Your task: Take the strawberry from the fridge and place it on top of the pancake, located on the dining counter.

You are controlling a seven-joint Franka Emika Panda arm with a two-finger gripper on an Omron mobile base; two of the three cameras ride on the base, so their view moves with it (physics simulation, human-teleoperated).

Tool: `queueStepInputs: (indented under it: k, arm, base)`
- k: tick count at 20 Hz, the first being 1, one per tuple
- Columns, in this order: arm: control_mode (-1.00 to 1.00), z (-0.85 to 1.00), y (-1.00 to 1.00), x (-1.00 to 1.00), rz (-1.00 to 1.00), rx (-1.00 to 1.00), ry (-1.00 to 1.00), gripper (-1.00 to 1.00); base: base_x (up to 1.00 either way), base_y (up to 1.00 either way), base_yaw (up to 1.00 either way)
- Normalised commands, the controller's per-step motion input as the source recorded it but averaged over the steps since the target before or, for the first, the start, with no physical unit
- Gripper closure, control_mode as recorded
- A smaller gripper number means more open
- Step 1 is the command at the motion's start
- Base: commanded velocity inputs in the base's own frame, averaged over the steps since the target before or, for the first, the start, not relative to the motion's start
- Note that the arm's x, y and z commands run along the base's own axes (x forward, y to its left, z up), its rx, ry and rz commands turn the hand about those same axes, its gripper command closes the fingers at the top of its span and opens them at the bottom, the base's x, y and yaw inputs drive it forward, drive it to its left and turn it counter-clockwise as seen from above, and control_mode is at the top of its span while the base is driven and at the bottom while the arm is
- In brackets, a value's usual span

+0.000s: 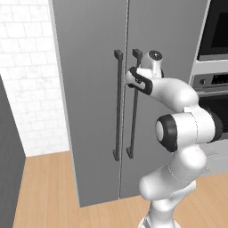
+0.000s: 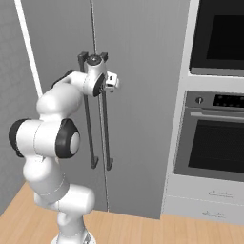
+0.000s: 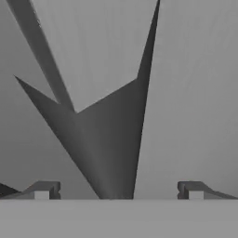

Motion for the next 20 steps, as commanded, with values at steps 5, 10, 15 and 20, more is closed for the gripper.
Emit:
queueStepInputs:
  k: [5, 10, 15, 20]
  arm:
    - [-1.00, -0.14, -0.04, 0.58, -0.02, 0.00, -0.02, -1.00]
    - [-1.00, -0.31, 0.00, 0.33, 0.00, 0.00, -0.30, -1.00]
    - [-1.00, -0.05, -0.01, -0.25, 0.00, 0.00, -0.51, -1.00]
    - [-1.00, 0.00, 0.17, -0.16, 0.00, 0.00, -0.47, -1.00]
  base:
    - [0.00, 0.00, 0.00]
    - [0.00, 0.00, 0.00]
    - [0.00, 0.00, 0.00]
    - [0.00, 0.00, 0.00]
